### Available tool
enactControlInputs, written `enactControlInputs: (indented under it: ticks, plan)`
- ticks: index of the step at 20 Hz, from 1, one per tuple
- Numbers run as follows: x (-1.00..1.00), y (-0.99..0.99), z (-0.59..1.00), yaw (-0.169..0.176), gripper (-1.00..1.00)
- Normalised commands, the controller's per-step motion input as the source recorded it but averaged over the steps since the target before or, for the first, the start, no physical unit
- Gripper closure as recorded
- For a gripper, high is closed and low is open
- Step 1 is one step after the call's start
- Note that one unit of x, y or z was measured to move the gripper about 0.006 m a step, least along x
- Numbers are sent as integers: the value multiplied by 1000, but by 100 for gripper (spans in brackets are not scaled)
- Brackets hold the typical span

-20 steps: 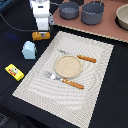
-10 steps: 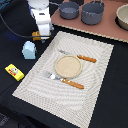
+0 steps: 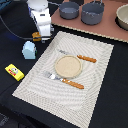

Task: Place the bread, butter, and milk from the table onto the serving area.

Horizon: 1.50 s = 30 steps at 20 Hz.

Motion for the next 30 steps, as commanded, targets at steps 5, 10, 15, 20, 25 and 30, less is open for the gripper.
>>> enactControlInputs:
  ticks: [5, 10, 15, 20, 25, 30]
  plan:
    - [145, 6, 549, 30, 100]
    - [764, 27, 1000, 0, 100]
    - [1000, -27, 1000, 0, 100]
    - [989, -171, 1000, -14, 100]
    - [970, -319, 840, -40, 100]
    - [946, -419, 551, -55, 100]
